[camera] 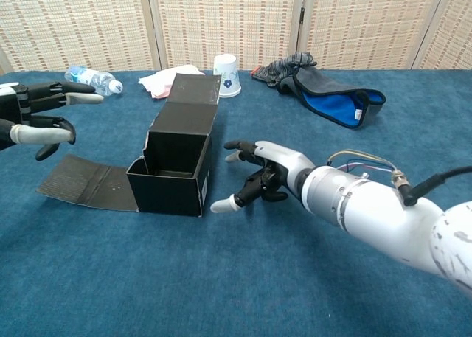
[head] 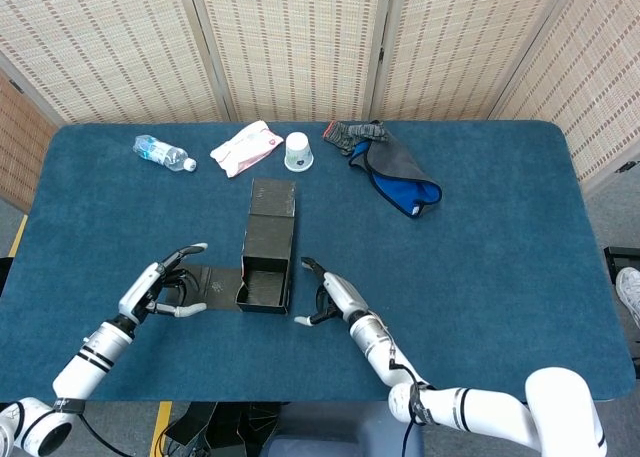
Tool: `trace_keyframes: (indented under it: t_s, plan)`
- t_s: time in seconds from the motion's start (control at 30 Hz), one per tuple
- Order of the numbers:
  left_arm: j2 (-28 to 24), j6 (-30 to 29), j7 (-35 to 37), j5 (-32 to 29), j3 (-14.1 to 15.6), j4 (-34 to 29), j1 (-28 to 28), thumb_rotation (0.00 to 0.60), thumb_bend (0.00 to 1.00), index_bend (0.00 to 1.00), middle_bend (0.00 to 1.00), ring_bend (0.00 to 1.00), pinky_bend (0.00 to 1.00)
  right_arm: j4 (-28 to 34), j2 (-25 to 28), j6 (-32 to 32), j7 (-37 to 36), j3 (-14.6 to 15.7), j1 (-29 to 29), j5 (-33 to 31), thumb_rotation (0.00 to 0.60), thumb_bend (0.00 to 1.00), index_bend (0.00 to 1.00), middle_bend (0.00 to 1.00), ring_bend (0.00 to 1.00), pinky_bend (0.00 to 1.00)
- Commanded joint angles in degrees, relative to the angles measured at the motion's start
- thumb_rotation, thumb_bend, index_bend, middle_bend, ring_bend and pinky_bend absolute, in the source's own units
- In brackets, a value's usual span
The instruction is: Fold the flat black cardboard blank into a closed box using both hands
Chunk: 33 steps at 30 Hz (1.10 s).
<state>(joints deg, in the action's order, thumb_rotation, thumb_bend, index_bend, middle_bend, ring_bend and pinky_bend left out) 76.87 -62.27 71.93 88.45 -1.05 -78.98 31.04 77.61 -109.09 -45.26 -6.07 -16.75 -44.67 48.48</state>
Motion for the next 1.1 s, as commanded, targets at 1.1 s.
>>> trace_keyframes:
  t_s: [1.1]
  plan:
    - [-0.62,-3.10,3.50,-0.27,-0.29,1.74,-1.43,0.600,0.09,0.16,0.13,0.49,0.70,-14.99,-9.12,0.19,-3.51,-4.08,-3.85,11.10,0.600,0.28,0.32,0.35,0.71,1.00]
